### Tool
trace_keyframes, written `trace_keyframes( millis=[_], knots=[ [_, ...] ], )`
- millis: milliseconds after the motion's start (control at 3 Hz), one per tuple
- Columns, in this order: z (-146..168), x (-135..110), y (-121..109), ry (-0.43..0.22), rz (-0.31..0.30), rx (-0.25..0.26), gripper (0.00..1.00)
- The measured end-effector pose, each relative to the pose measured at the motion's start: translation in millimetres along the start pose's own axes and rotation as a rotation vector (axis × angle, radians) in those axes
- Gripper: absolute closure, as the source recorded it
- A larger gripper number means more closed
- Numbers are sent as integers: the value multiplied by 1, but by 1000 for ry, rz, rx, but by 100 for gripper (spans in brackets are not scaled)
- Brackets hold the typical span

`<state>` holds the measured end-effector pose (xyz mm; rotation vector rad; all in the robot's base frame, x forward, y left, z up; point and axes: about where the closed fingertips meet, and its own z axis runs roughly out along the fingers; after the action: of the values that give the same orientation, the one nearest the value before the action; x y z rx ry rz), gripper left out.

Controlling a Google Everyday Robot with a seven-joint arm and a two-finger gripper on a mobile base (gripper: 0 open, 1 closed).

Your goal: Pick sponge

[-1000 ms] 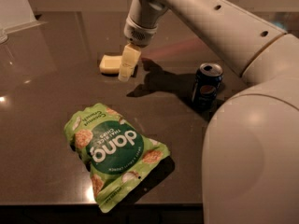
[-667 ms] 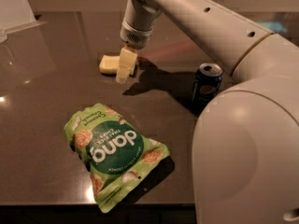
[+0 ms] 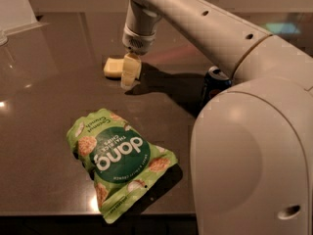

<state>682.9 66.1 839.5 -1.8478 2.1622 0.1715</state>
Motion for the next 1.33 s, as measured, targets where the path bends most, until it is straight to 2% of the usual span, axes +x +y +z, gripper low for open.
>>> trace_keyframes(
  millis=[667,1000,1333],
  knots=[
    [-6,-3,3,-4,-12,-14,64],
    [-26,0,6,-27,-4,-15,86],
    [-63,2,9,-64,1,-11,100]
  ],
)
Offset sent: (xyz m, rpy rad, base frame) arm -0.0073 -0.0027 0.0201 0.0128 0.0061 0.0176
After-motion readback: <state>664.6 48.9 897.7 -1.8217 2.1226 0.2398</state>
